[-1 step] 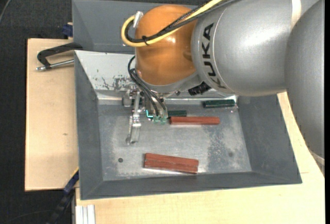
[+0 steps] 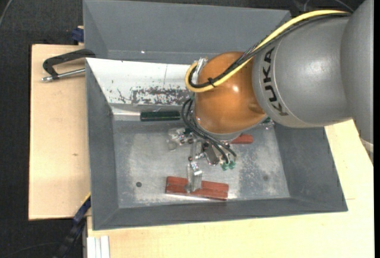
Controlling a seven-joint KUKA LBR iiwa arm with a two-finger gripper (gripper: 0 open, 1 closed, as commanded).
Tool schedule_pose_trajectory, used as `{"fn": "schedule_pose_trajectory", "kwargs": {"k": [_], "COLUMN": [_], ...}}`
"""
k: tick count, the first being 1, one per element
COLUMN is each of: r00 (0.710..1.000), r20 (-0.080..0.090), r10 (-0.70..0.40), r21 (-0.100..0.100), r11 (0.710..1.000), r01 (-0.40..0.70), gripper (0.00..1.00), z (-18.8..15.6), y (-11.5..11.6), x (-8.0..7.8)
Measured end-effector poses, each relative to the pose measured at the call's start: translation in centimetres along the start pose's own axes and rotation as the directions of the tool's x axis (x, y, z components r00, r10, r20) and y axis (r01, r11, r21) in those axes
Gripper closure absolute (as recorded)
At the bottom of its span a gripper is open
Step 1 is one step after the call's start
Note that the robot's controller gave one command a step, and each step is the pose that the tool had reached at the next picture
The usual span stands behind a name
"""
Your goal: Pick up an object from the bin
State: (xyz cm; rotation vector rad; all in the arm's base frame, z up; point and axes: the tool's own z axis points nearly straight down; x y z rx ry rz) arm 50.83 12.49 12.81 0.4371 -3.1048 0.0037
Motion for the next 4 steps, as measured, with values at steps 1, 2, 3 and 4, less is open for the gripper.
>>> {"fn": "schedule_pose_trajectory", "kwargs": {"k": [1, 2, 3, 4], "r00": [0.952, 0.953, 0.891, 0.915], "r20": [0.010, 0.009, 0.020, 0.019], "r10": [-0.304, -0.303, -0.454, -0.404], "r21": [0.000, -0.001, 0.007, 0.006], "r11": [0.953, 0.953, 0.891, 0.915], "r01": [0.304, 0.303, 0.454, 0.403], "gripper": [0.00, 1.00, 1.00, 1.00], "z": [5.8, 5.7, -5.2, -12.0], "y": [0.5, 0.5, 1.0, 0.5], "x": [1.4, 1.4, -1.5, -0.9]}}
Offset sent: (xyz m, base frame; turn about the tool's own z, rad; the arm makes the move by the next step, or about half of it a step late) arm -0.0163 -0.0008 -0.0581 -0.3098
